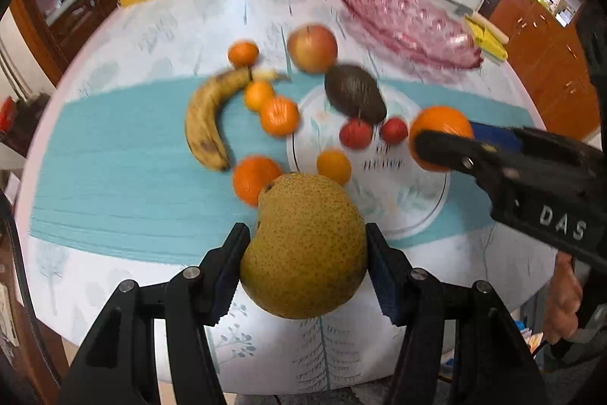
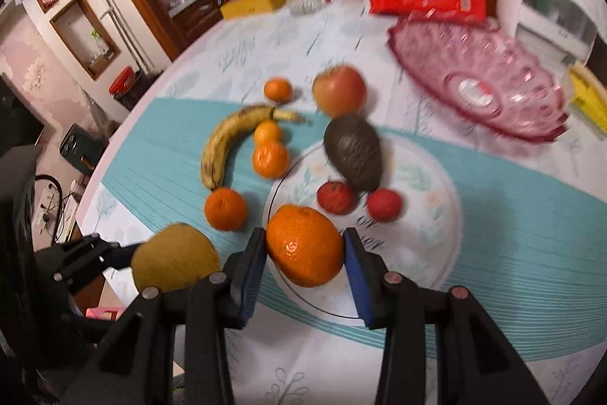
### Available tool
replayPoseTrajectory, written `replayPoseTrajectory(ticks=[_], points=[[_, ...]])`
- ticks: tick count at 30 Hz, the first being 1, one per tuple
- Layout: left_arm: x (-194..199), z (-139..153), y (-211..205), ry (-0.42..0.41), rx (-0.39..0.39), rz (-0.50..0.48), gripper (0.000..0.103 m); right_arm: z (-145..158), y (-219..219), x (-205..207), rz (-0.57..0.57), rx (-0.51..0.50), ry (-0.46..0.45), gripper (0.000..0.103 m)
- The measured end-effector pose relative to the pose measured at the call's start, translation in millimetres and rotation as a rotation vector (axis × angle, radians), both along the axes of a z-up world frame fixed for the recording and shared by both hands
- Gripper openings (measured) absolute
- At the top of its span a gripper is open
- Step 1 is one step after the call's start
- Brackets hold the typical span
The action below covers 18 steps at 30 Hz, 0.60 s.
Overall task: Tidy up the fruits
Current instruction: 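Carry the pear in the left gripper and orange in the right gripper over the pink bowl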
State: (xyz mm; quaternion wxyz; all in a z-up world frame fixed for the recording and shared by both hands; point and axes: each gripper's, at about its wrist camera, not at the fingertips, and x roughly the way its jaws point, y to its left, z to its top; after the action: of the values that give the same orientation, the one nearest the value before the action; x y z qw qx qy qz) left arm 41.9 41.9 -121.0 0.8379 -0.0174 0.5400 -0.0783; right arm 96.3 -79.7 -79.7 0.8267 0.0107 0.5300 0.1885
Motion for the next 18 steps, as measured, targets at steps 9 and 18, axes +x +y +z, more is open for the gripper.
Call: replayPoseTrajectory(ticks=[9,18], points=[[25,87,-31,-0.149,0.101,-0.017,0.059,53,-48,3,-0.072,-0.027,-0.125,0.041],[65,166,-72,-0.303,0.159,-0.042,0.059,112,-107,28,-0.171,-0.087,-0.270,0.041]])
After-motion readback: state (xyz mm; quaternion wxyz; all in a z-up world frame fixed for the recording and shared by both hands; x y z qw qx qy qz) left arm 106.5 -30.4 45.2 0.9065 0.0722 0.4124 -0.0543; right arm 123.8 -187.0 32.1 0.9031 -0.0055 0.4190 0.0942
